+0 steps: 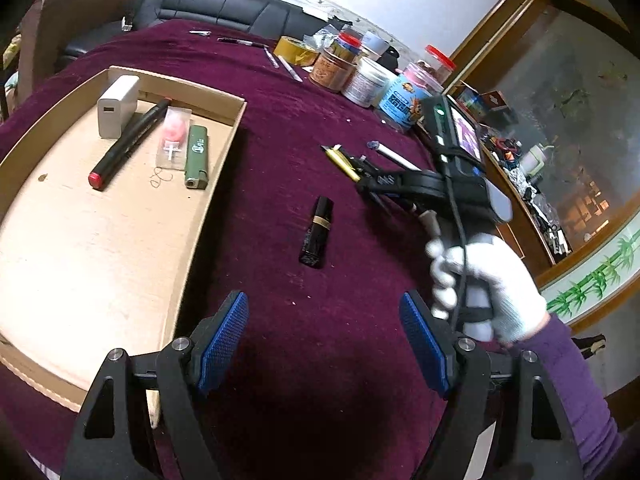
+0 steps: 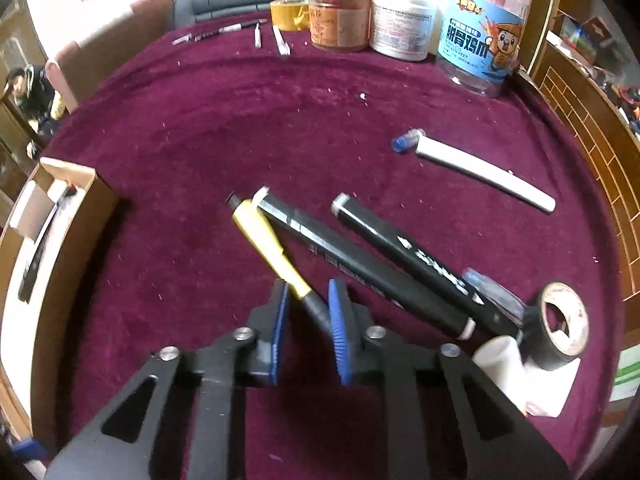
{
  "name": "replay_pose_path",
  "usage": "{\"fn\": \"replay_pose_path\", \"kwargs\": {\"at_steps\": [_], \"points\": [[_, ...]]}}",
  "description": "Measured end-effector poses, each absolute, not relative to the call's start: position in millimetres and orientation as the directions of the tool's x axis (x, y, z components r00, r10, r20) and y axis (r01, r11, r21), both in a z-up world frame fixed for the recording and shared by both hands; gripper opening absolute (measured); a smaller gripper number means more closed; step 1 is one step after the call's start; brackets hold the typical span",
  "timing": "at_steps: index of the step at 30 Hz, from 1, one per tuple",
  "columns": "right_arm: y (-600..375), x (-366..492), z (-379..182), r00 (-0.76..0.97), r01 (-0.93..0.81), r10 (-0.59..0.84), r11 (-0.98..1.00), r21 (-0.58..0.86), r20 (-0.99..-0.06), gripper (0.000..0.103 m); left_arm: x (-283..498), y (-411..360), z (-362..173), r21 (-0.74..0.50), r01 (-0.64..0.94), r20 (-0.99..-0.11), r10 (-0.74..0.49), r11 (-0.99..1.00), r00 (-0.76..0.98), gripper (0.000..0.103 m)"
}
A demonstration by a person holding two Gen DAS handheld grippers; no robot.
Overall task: Organize rigid objects
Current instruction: 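Reach the right tool to the yellow pencil and grasp it, then grasp black gold-banded tube with left tool while right tool holds yellow pencil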
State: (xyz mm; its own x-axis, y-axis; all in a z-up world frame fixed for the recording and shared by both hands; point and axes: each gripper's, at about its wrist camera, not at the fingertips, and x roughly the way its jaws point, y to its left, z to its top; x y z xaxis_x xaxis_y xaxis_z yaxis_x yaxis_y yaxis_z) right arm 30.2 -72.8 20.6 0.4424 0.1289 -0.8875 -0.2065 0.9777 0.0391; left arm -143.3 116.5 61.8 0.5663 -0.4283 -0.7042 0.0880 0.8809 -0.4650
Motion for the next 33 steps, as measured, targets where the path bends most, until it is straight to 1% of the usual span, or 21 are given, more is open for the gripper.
{"fn": "replay_pose_path", "kwargs": {"at_steps": [1,3,6,7,9,10,12,14,16,20,22,24,28,33], "points": [[-76.5,27.7,19.4,0.421,-0.199,0.122,0.979,0.04,-0.899,0.013,-141.6,116.9,60.5,-0.467,0.084,-0.706,-0.429,0.88,0.563,0.073],[-81.6,22.9,20.1,0.387,-0.194,0.158,0.977,0.088,-0.908,0.013,-139.2,116.9,58.3,-0.47,0.079,-0.71,-0.43,0.879,0.558,0.073],[-88.9,8.2,20.6,0.244,-0.218,0.293,0.945,0.242,-0.925,0.013,-137.1,114.2,57.1,-0.467,0.082,-0.712,-0.43,0.88,0.555,0.073],[-89.7,4.0,21.1,0.211,-0.225,0.317,0.937,0.269,-0.925,0.013,-136.7,112.8,56.9,-0.467,0.086,-0.712,-0.432,0.88,0.553,0.073],[-92.2,-1.5,24.4,0.237,-0.221,0.301,0.943,0.251,-0.924,0.013,-134.3,107.9,55.5,-0.464,0.091,-0.717,-0.434,0.881,0.546,0.073],[-91.2,-2.8,28.3,0.284,-0.227,0.261,0.953,0.2,-0.922,0.013,-133.0,105.7,55.0,-0.465,0.094,-0.719,-0.437,0.88,0.541,0.073],[-87.8,-3.0,32.5,0.339,-0.224,0.223,0.963,0.152,-0.914,0.013,-132.5,100.9,54.7,-0.454,0.105,-0.725,-0.436,0.885,0.533,0.073],[-83.0,1.4,33.5,0.367,-0.213,0.253,0.96,0.184,-0.895,0.014,-132.7,99.0,56.1,-0.445,0.111,-0.728,-0.431,0.889,0.533,0.073],[-76.8,8.2,30.7,0.39,-0.199,0.253,0.962,0.188,-0.885,0.022,-132.6,98.8,57.5,-0.433,0.112,-0.731,-0.422,0.894,0.536,0.073],[-56.5,17.7,18.9,0.448,-0.213,0.15,0.975,0.058,-0.881,0.023,-132.0,99.8,61.7,-0.399,0.122,-0.743,-0.398,0.909,0.538,0.073],[-56.0,15.8,18.1,0.438,-0.217,0.13,0.976,0.036,-0.89,0.007,-129.9,100.1,64.9,-0.369,0.133,-0.748,-0.379,0.92,0.544,0.073],[-62.8,11.4,18.3,0.401,-0.233,0.163,0.97,0.071,-0.902,0.006,-123.7,99.0,68.2,-0.327,0.144,-0.757,-0.35,0.934,0.552,0.072],[-89.1,-16.5,19.7,0.365,-0.206,0.222,0.966,0.154,-0.904,0.006,-107.8,88.4,70.9,-0.252,0.162,-0.773,-0.299,0.954,0.559,0.072],[-112.5,-54.7,20.3,0.377,-0.166,0.251,0.965,0.202,-0.891,0.006,-80.9,53.8,61.0,-0.11,0.217,-0.796,-0.217,0.97,0.565,0.072]]}}
